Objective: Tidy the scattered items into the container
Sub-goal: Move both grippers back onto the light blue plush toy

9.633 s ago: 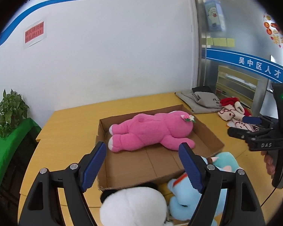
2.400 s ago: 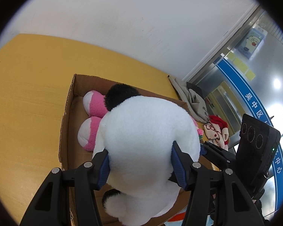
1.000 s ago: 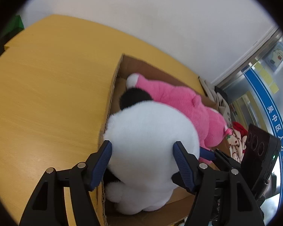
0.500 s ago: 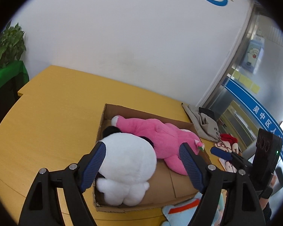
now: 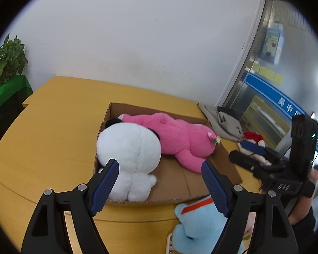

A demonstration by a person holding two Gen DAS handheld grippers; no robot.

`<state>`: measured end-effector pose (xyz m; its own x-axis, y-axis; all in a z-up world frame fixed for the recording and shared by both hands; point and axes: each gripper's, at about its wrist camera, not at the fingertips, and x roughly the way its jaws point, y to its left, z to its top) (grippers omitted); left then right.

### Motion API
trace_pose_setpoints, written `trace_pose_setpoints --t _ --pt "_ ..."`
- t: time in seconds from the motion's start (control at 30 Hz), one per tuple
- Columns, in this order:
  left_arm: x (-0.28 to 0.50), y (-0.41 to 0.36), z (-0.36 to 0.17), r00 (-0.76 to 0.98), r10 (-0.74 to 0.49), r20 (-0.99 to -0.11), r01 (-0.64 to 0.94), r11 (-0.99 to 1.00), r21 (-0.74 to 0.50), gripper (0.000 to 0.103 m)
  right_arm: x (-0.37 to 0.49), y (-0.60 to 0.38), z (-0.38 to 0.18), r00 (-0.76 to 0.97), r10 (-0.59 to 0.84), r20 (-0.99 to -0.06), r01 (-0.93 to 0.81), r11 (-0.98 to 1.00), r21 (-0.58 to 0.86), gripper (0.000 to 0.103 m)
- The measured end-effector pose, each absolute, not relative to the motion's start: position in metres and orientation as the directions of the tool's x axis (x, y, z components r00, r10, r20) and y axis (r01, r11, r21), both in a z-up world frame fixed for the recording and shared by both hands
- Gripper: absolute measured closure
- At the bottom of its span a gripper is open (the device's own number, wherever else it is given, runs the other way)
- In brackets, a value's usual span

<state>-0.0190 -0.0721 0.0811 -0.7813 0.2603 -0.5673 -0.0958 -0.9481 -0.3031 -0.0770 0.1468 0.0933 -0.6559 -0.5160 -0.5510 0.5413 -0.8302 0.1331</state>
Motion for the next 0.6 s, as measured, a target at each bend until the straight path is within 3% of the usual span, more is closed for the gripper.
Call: trace_pose_setpoints --t 0.6 --pt "0.006 -0.016 0.019 -0.667 0.354 -0.655 -0.165 -0.928 -0.333 0.023 -0.04 0.193 0.04 -0.616 -0.478 -0.626 0.44 -0.868 0.23 0.0"
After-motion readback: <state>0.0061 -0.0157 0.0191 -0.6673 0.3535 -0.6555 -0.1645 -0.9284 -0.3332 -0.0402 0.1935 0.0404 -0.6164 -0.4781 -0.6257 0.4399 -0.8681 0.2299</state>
